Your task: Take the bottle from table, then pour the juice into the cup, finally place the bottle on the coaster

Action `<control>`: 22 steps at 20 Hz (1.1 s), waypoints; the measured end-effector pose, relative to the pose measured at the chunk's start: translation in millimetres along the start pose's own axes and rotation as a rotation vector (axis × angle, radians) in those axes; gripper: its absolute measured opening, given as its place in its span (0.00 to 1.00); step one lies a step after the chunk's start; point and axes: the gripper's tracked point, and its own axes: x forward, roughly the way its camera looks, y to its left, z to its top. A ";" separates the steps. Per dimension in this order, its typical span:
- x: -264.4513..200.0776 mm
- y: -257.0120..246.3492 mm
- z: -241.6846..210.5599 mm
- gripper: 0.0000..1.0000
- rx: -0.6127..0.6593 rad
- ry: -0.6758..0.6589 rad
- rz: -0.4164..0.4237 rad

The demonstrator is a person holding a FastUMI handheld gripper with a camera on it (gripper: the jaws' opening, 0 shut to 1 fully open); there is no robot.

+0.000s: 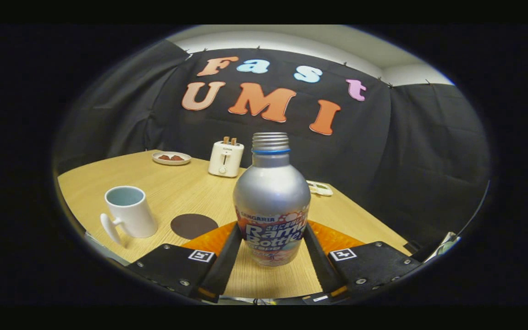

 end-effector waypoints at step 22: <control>-3.4 60.9 33.6 0.76 -0.557 -0.032 -0.027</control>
